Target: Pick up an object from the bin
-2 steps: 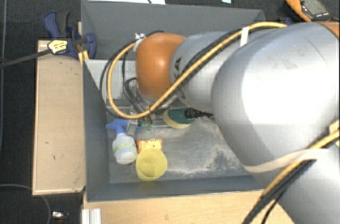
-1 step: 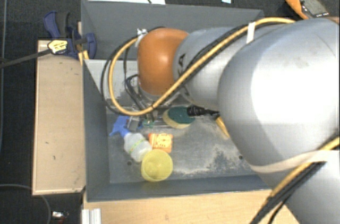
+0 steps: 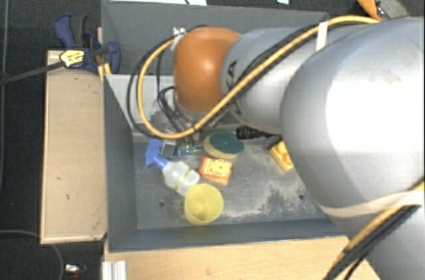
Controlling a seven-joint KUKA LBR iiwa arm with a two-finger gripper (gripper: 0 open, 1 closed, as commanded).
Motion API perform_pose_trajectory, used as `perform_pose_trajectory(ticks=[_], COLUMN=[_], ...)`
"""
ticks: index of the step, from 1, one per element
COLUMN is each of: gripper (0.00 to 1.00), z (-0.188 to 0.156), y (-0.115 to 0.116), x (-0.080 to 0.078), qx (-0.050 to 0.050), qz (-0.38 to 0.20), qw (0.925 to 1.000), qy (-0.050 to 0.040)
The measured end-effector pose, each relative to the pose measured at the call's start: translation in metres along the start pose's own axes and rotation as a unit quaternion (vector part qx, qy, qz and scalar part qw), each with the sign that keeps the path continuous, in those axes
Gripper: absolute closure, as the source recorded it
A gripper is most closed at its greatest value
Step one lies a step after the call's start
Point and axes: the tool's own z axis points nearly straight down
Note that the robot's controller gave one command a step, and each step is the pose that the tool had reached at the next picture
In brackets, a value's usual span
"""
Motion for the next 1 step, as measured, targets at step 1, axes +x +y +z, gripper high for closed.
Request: perform_pose_trajectory(ticks=[1], gripper=[1.00], z=[-0.0269], y=[-0.0011], x=[0.0010], qx=[0.002], qz=[0.000], qw=[1.0000], qy=[0.0031])
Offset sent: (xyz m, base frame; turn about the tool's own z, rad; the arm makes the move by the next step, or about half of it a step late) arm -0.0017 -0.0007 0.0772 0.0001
